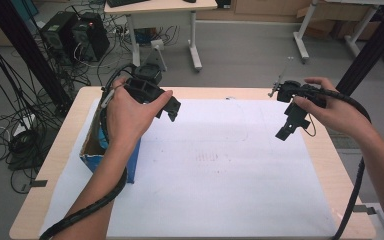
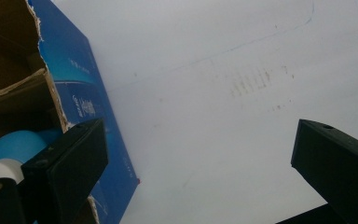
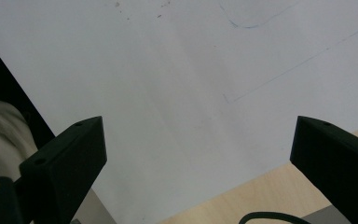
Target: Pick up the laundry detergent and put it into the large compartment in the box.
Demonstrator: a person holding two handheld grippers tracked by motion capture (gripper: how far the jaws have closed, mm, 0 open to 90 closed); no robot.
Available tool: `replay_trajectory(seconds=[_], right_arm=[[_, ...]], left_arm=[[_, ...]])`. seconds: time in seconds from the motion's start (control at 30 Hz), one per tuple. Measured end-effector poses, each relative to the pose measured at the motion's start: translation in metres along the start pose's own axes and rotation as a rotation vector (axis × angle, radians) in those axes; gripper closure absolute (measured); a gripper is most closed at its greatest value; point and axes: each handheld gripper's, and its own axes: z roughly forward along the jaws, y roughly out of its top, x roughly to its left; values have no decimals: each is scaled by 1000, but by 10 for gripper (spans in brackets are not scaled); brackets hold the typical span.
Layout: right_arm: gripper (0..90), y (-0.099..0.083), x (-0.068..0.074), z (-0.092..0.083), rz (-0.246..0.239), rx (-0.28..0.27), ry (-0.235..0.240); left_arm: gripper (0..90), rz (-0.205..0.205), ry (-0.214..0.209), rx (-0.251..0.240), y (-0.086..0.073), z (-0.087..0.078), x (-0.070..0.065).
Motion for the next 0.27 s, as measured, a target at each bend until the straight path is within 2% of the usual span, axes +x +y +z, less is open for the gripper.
replay_trajectory(seconds=[0.27], right_arm=[[35,-1,0,0,-2,-7,-1]], left_arm=[[43,0,-6,-5,-2,-1,1]])
